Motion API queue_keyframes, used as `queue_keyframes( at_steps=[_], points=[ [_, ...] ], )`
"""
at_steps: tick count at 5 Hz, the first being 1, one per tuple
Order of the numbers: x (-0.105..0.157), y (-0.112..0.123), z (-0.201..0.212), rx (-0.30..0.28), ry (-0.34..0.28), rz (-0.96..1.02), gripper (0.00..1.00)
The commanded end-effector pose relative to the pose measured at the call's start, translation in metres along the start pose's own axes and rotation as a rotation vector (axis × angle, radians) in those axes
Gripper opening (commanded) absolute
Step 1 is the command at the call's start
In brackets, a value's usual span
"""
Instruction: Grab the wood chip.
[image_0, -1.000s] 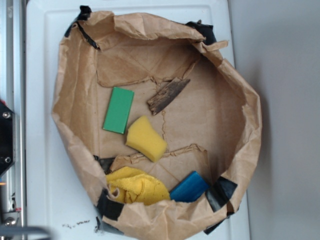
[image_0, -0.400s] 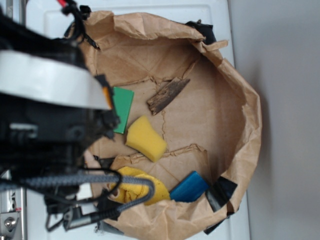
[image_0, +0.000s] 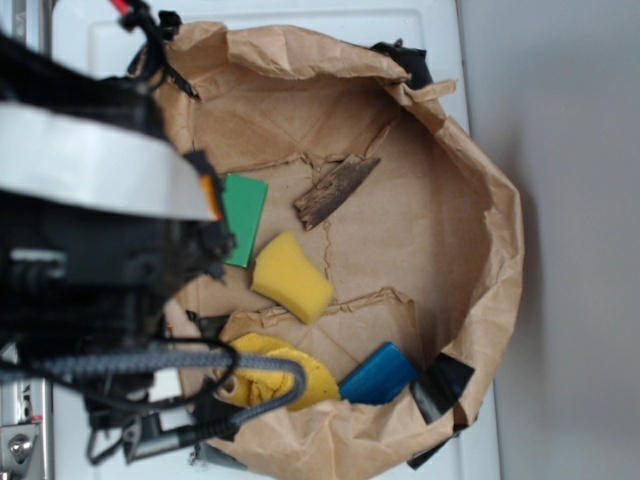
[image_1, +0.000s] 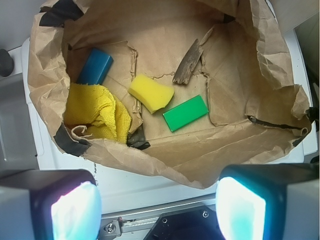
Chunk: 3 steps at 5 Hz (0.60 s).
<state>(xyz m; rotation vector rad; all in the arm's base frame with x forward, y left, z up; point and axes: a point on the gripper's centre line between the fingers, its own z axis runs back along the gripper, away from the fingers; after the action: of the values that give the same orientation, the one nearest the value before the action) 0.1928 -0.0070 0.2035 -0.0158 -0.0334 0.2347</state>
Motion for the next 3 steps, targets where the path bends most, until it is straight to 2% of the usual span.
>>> queue_keyframes(
  at_steps=[1, 2, 3],
  points=[
    [0.086, 0.002, -0.051, -0.049, -0.145, 0.167, 1.0],
    [0.105, 0.007, -0.078, -0.057, -0.183, 0.208, 1.0],
    [0.122, 0.02, -0.104, -0.011, -0.179, 0.267, 1.0]
  ],
)
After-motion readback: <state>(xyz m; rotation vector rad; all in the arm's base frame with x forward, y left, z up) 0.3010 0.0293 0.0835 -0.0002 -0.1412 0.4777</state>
